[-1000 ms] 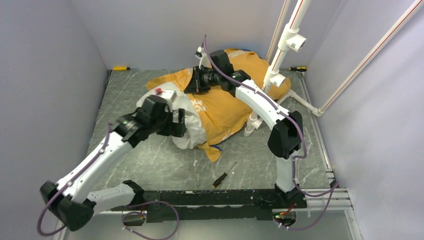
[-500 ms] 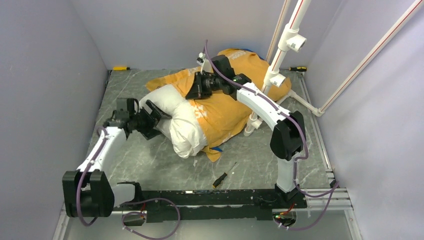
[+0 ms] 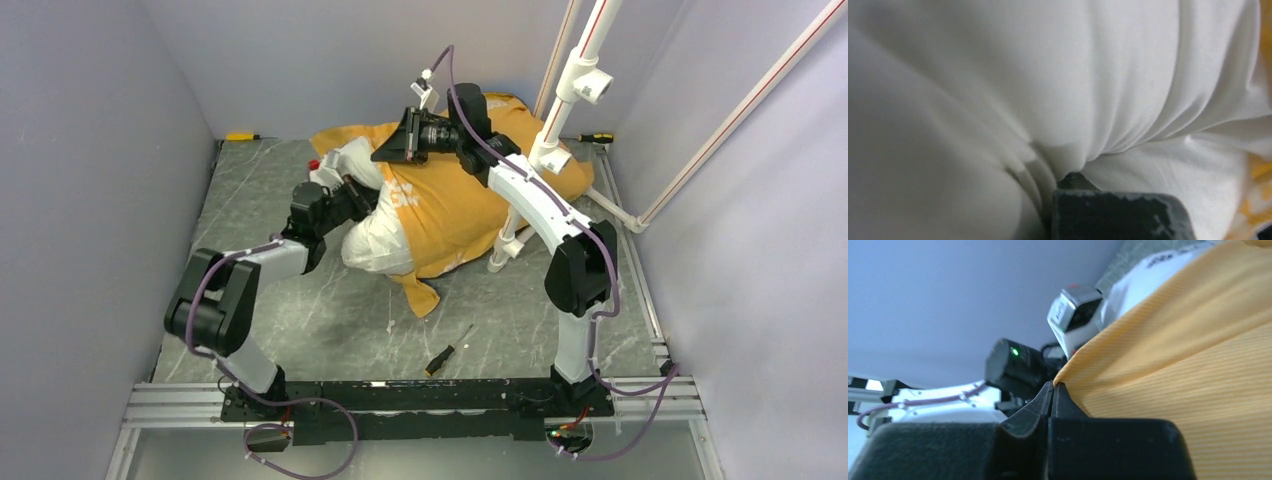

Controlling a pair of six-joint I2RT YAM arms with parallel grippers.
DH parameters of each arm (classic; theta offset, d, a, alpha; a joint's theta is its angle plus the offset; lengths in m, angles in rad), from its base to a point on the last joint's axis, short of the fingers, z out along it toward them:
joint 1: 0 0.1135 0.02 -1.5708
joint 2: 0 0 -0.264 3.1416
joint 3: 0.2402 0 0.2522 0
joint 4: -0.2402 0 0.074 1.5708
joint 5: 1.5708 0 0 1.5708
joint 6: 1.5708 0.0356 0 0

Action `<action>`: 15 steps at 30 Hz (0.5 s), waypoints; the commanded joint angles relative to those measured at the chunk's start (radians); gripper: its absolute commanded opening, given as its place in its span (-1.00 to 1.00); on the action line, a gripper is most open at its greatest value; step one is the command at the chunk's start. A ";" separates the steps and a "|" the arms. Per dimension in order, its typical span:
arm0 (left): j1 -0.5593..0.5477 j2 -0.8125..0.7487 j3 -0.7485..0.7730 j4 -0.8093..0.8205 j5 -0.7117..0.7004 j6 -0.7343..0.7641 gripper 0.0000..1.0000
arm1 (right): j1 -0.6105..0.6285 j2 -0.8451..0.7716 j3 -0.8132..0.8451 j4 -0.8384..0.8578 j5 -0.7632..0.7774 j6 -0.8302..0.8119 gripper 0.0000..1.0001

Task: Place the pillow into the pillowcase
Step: Stuff the pillow into the pillowcase.

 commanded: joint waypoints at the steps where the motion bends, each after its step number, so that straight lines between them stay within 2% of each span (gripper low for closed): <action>1: -0.159 0.097 0.189 0.494 -0.049 0.184 -1.00 | 0.116 -0.003 0.150 0.265 -0.281 0.237 -1.00; 4: -0.233 0.165 0.266 0.496 -0.048 0.305 -1.00 | 0.135 0.014 0.173 0.323 -0.295 0.301 -1.00; 9: -0.320 0.253 0.312 0.514 -0.166 0.473 -1.00 | 0.172 0.039 0.212 0.447 -0.314 0.406 -1.00; 15: -0.370 0.330 0.411 0.373 -0.371 0.517 -1.00 | 0.226 0.088 0.306 0.522 -0.336 0.474 -1.00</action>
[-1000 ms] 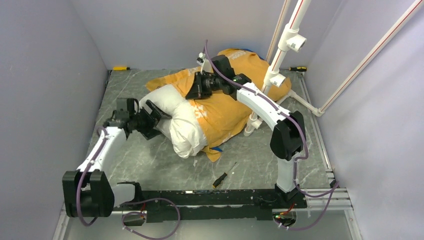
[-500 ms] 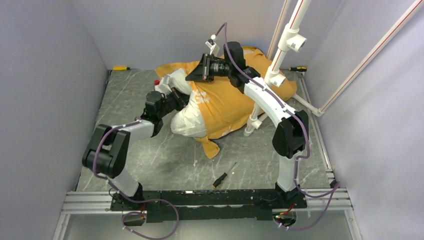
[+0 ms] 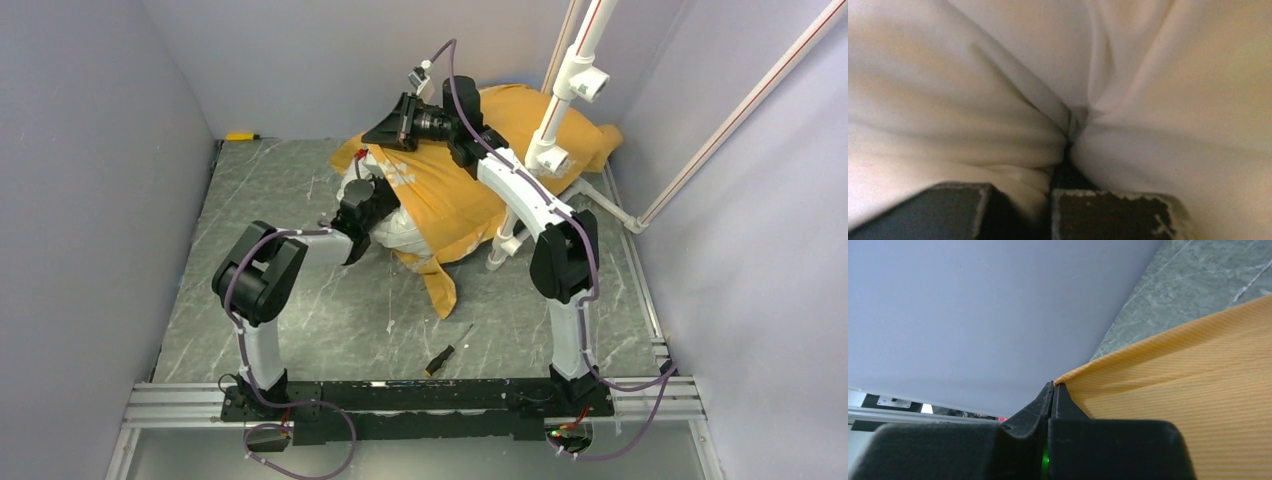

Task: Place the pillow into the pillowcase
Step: Stuff the pillow into the pillowcase.

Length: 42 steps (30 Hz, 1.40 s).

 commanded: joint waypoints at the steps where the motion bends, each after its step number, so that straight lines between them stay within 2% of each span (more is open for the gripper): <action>1: -0.141 0.033 0.191 0.093 -0.128 0.113 -1.00 | 0.243 -0.042 0.164 0.362 -0.316 0.206 -1.00; 3: -0.141 0.012 0.191 0.038 -0.232 0.071 -1.00 | 0.244 -0.056 0.153 0.284 -0.306 0.151 -1.00; 4: -0.139 -0.008 0.183 0.012 -0.285 0.047 -1.00 | 0.241 -0.071 0.147 0.194 -0.291 0.074 -1.00; 7: -0.121 -0.079 0.173 -0.084 -0.315 0.006 -1.00 | 0.217 -0.132 0.141 -0.217 -0.148 -0.253 -1.00; 8: -0.113 -0.107 0.172 -0.128 -0.307 -0.011 -1.00 | 0.206 -0.152 0.127 -0.308 -0.090 -0.353 -1.00; 10: -0.097 -0.159 0.153 -0.186 -0.273 -0.042 -1.00 | 0.184 -0.193 0.095 -0.432 0.031 -0.474 -0.66; 15: -0.088 -0.266 0.015 -0.158 -0.244 -0.057 -1.00 | 0.156 -0.254 0.095 -0.544 0.299 -0.672 -0.17; 17: -0.088 -0.287 -0.012 -0.162 -0.244 -0.060 -1.00 | 0.156 -0.262 0.126 -0.560 0.399 -0.736 0.27; 19: -0.085 -0.297 -0.019 -0.183 -0.239 -0.051 -1.00 | 0.157 -0.263 0.159 -0.566 0.481 -0.801 0.95; 23: -0.081 -0.297 -0.005 -0.220 -0.231 -0.032 -1.00 | 0.152 -0.311 0.091 -0.457 0.564 -0.860 1.00; 26: -0.079 -0.292 0.003 -0.241 -0.208 -0.028 -1.00 | 0.144 -0.387 -0.068 -0.298 0.631 -0.811 1.00; 28: -0.076 -0.292 0.000 -0.242 -0.207 -0.031 -1.00 | 0.125 -0.415 -0.120 -0.242 0.623 -0.765 1.00; 31: -0.073 -0.294 -0.005 -0.250 -0.204 -0.035 -1.00 | 0.097 -0.369 -0.042 -0.386 0.600 -0.755 0.95; 34: -0.069 -0.296 -0.009 -0.263 -0.196 -0.031 -1.00 | 0.097 -0.346 -0.017 -0.553 0.720 -0.766 0.86; 39: -0.059 -0.301 -0.020 -0.284 -0.195 -0.034 -1.00 | 0.110 -0.419 -0.191 -0.528 0.965 -0.786 0.77; 42: -0.053 -0.306 -0.026 -0.291 -0.189 -0.036 -1.00 | 0.159 -0.384 -0.202 -0.566 1.114 -0.884 0.77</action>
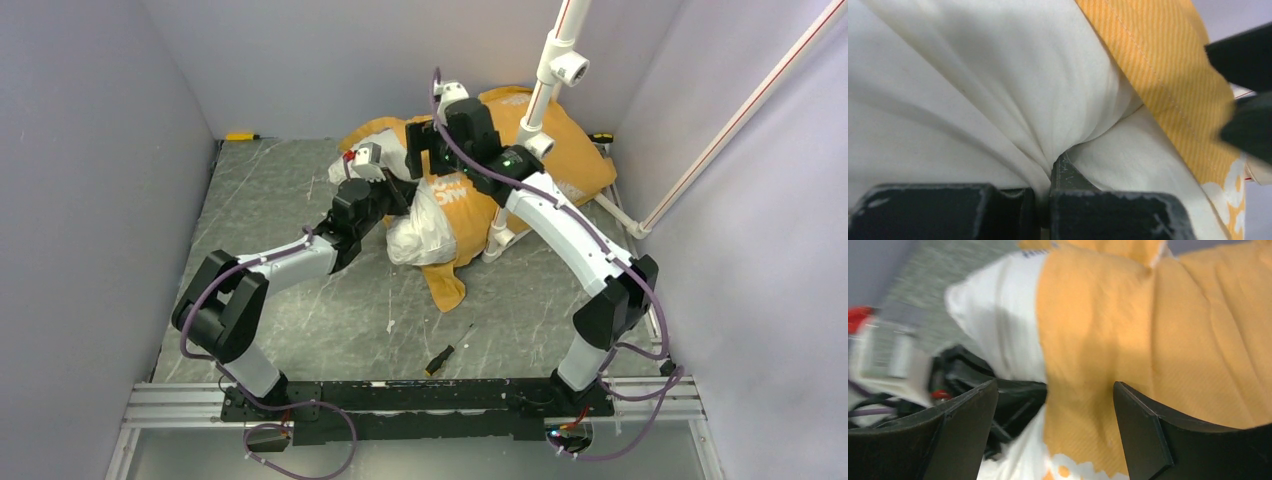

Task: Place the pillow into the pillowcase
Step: Stuff the pillow into the pillowcase.

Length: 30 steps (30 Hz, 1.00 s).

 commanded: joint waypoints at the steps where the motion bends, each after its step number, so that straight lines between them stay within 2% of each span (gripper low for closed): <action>1: 0.005 -0.049 0.014 0.065 0.031 0.014 -1.00 | 0.075 0.010 -0.013 -0.063 0.303 -0.135 0.79; 5: 0.009 -0.046 0.019 0.045 0.039 0.009 -1.00 | 0.138 0.075 0.027 -0.109 0.467 -0.202 0.82; 9: 0.009 -0.041 0.020 0.049 0.054 0.001 -1.00 | 0.147 0.114 0.083 -0.172 0.633 -0.205 0.74; 12: 0.010 -0.039 0.024 0.048 0.063 -0.001 -1.00 | 0.122 0.090 0.044 -0.145 0.690 -0.212 0.55; 16: 0.011 -0.036 0.028 0.041 0.071 -0.004 -1.00 | 0.070 0.082 0.041 -0.155 0.680 -0.200 0.37; 18: 0.010 -0.035 0.029 0.042 0.074 -0.009 -1.00 | 0.050 0.084 0.064 -0.173 0.652 -0.193 0.25; 20: 0.011 -0.029 0.029 0.045 0.081 -0.014 -1.00 | 0.037 0.074 0.082 -0.175 0.582 -0.179 0.02; 25: 0.010 -0.020 0.038 0.047 0.093 -0.019 -1.00 | 0.010 0.062 0.147 -0.208 0.368 -0.114 -0.93; 26: 0.010 -0.019 0.040 0.046 0.094 -0.017 -1.00 | 0.010 0.051 0.155 -0.204 0.333 -0.105 -1.00; 30: 0.011 -0.019 0.042 0.035 0.089 -0.012 -1.00 | -0.001 -0.008 0.173 -0.155 0.172 -0.077 -1.00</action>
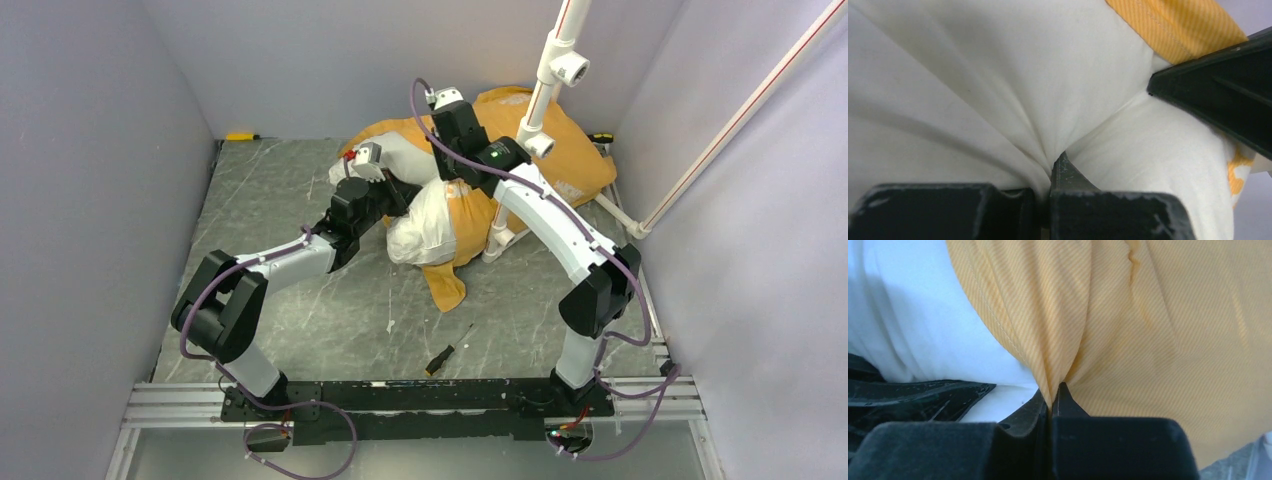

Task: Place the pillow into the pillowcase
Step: Stuff the pillow into the pillowcase.

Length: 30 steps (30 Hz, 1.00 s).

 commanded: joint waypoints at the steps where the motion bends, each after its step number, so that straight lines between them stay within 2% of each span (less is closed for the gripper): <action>1: -0.004 -0.014 0.041 0.059 0.017 0.013 -1.00 | -0.029 -0.134 0.071 0.095 -0.245 0.047 -1.00; 6: -0.002 -0.012 0.040 0.060 0.018 0.015 -1.00 | -0.068 -0.201 -0.006 0.230 -0.539 0.104 -0.86; 11: 0.000 -0.013 0.041 0.056 0.024 0.013 -1.00 | -0.105 -0.225 -0.080 0.296 -0.619 0.169 -0.72; 14: 0.000 -0.017 0.036 0.057 0.026 0.011 -1.00 | -0.109 -0.212 -0.082 0.268 -0.520 0.167 -0.53; 16: 0.002 -0.020 0.031 0.057 0.022 0.008 -1.00 | -0.100 -0.172 -0.025 0.184 -0.462 0.127 -0.42; 19: 0.004 -0.027 0.026 0.049 0.020 0.009 -1.00 | -0.048 -0.081 0.094 0.047 -0.321 0.050 -0.31; 23: 0.008 -0.030 0.023 0.045 0.024 0.011 -1.00 | 0.047 -0.036 0.131 -0.010 -0.134 -0.036 -0.16; 24: 0.009 -0.031 0.023 0.040 0.024 0.008 -1.00 | 0.079 -0.028 0.136 -0.020 -0.082 -0.055 -0.04; 26: 0.011 -0.033 0.021 0.034 0.027 0.006 -1.00 | 0.134 -0.016 0.133 -0.031 0.040 -0.105 0.35; 28: 0.012 -0.032 0.019 0.038 0.030 0.004 -1.00 | 0.178 -0.006 0.115 -0.024 0.148 -0.204 0.94; 30: 0.014 -0.029 0.017 0.042 0.034 0.001 -1.00 | 0.209 0.006 0.091 -0.012 0.262 -0.262 0.99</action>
